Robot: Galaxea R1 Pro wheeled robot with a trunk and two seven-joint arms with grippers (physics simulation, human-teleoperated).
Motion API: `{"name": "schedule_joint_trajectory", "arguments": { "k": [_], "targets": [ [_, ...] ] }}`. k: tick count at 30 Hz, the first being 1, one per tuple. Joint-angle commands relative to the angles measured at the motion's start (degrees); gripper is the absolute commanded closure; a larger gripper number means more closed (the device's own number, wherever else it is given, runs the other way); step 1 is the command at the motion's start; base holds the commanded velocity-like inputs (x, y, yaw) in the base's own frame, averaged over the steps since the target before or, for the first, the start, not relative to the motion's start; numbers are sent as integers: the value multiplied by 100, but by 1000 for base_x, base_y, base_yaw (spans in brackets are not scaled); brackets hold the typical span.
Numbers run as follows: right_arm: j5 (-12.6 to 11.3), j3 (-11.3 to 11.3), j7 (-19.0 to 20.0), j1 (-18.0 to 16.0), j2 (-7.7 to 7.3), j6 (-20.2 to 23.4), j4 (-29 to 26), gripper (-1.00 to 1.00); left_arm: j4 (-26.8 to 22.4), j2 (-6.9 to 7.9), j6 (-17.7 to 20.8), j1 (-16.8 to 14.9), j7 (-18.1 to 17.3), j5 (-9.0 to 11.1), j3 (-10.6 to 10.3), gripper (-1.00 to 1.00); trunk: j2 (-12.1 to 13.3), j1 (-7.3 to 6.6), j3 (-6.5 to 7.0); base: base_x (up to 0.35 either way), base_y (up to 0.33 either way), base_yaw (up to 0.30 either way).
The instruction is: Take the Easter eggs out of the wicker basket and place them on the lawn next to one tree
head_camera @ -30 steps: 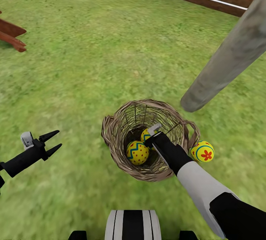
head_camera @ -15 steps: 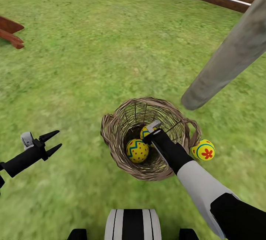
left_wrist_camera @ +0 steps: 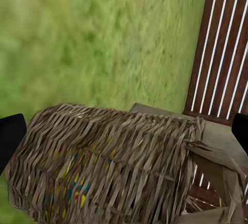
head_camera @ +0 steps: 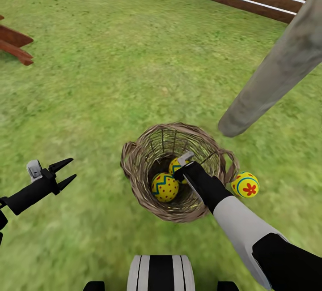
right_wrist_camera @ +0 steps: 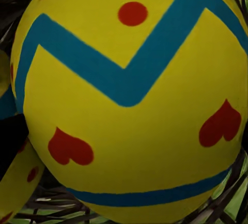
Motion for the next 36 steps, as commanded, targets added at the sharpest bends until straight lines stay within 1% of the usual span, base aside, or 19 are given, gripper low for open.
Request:
{"name": "schedule_joint_trajectory", "arguments": {
  "k": [1, 2, 7, 20, 22, 27, 36],
  "targets": [
    [42, 13, 10, -3, -1, 31, -4, 100, 3, 0, 24, -3, -54, -55, 7, -100, 0, -3, 19, 0, 0, 0],
    [42, 13, 10, -3, -1, 30, 1, 100, 3, 0, 24, -3, -54, -55, 7, -100, 1, -6, 41, 0, 0, 0],
    [42, 13, 10, -3, -1, 29, -2, 100, 3, 0, 24, -3, -54, -55, 7, -100, 1, -6, 41, 0, 0, 0],
    [61, 29, 18, -3, -2, 71, -4, 100, 8, 14, 32, -3, -38, -55, -2, -100, 19, -40, 329, 0, 0, 0],
    [68, 31, 18, -3, -21, 82, -5, 100, 3, 11, 33, -3, -37, -55, -8, -100, 22, -45, 374, 0, 0, 0],
    [32, 40, 18, -3, 8, 93, -6, 100, 2, 49, 67, -3, -39, -50, 8, -100, 28, -58, 484, -94, 0, 0],
    [13, 40, 36, 6, 10, 100, -6, 100, 3, 50, 76, -3, -41, -30, 16, -100, 40, -81, 684, -7, 0, 0]
  ]
}}
